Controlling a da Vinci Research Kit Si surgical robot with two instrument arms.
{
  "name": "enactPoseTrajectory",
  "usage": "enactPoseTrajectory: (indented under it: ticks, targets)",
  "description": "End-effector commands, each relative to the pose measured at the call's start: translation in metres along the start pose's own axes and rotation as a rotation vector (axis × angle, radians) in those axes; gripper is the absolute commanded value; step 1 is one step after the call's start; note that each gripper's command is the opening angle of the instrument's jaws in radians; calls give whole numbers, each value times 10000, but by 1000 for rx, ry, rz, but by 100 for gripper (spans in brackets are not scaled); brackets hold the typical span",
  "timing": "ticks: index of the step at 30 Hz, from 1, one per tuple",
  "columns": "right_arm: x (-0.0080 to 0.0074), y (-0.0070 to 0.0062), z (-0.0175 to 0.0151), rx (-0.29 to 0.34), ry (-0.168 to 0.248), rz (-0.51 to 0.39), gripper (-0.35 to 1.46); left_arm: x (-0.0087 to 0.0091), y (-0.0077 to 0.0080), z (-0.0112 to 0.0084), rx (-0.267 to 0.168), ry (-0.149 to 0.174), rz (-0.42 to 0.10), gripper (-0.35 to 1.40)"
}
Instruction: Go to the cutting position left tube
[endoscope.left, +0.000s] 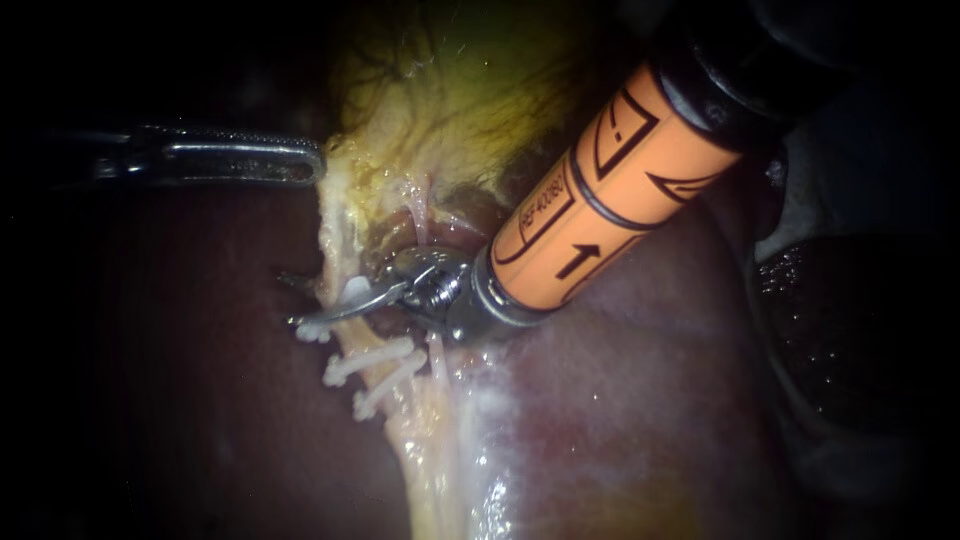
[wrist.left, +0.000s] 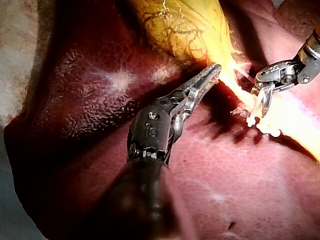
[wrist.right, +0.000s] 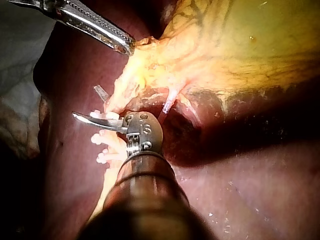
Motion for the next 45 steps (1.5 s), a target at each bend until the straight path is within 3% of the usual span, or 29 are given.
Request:
enactPoseTrajectory:
  ticks: [1, 5, 12, 19, 22, 28, 40, 45]
  targets:
    - [0, 0, -1, 0, 0, 0, 121, 0, 0, 0, 0, 0, 0, -35]
    - [-1, 0, -4, -2, -6, 0, 121, 0, 0, 0, 0, 0, 0, -35]
    - [-5, 2, -21, -42, -95, -4, 121, 0, 0, 0, 0, 0, 0, -35]
    - [-13, 12, -40, -62, -177, -6, 121, 0, 0, 0, 0, 0, 0, -35]
    - [-20, 17, -47, -51, -226, -17, 121, 0, 0, 0, 0, 0, 0, -35]
    - [-30, 23, -50, 11, -282, -50, 121, 0, 0, 0, 0, 0, 0, -35]
    - [-27, 23, -26, 223, -215, -65, 121, 0, 0, 0, 0, 0, 0, -35]
    - [-29, 14, -17, 259, -194, -63, 119, 0, 0, 0, 0, 0, 0, -35]
